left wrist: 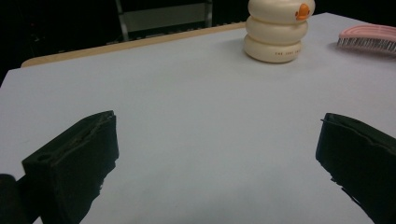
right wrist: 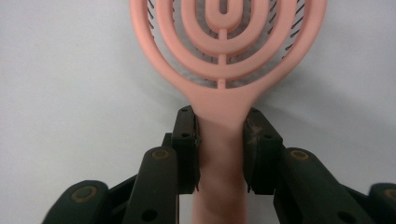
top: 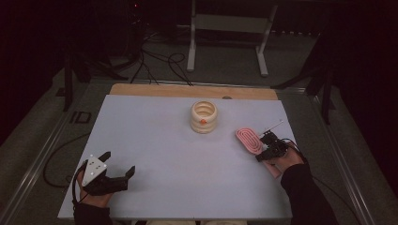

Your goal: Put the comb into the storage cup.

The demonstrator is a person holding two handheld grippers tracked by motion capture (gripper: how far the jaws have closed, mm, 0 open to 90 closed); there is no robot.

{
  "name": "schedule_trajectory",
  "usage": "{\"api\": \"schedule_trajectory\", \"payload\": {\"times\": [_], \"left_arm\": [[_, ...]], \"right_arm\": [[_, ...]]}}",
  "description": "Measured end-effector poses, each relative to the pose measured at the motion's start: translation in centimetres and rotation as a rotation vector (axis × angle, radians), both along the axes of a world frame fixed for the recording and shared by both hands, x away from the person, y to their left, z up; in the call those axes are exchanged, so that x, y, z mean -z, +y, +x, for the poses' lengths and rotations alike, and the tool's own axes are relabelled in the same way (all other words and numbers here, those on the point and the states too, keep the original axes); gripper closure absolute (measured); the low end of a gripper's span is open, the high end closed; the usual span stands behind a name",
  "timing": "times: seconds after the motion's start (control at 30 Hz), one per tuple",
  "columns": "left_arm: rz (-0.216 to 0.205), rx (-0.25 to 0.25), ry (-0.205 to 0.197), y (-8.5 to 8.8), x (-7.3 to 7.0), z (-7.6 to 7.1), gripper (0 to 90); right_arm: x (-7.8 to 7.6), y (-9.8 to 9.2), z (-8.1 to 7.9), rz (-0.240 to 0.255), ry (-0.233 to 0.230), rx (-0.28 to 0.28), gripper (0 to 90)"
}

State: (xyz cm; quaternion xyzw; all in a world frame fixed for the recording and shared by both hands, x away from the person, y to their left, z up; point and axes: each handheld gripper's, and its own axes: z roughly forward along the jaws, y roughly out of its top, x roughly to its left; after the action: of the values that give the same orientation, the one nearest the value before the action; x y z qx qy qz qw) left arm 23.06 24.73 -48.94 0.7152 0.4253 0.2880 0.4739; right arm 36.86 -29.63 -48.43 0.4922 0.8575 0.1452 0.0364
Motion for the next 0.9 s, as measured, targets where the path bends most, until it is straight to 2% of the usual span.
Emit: {"api": "schedule_trajectory", "payload": {"times": [0.57, 0.6, 0.77, 0.9], "left_arm": [[0.003, -0.005, 0.005, 0.0, 0.0, 0.0, 0.4], [0.004, -0.005, 0.005, 0.0, 0.0, 0.0, 0.4], [0.004, -0.006, 0.006, 0.0, 0.0, 0.0, 0.4], [0.005, -0.007, 0.007, 0.0, 0.0, 0.0, 0.4]], "right_arm": [[-1.3, 0.1, -1.4, 0.06, -0.091, 0.004, 69.5], [-1.7, 0.4, -1.8, 0.08, -0.125, -0.01, 69.6], [-2.0, 0.8, -2.3, 0.098, -0.152, -0.018, 69.6], [-2.7, 1.3, -3.4, 0.14, -0.217, -0.032, 69.6]]}}
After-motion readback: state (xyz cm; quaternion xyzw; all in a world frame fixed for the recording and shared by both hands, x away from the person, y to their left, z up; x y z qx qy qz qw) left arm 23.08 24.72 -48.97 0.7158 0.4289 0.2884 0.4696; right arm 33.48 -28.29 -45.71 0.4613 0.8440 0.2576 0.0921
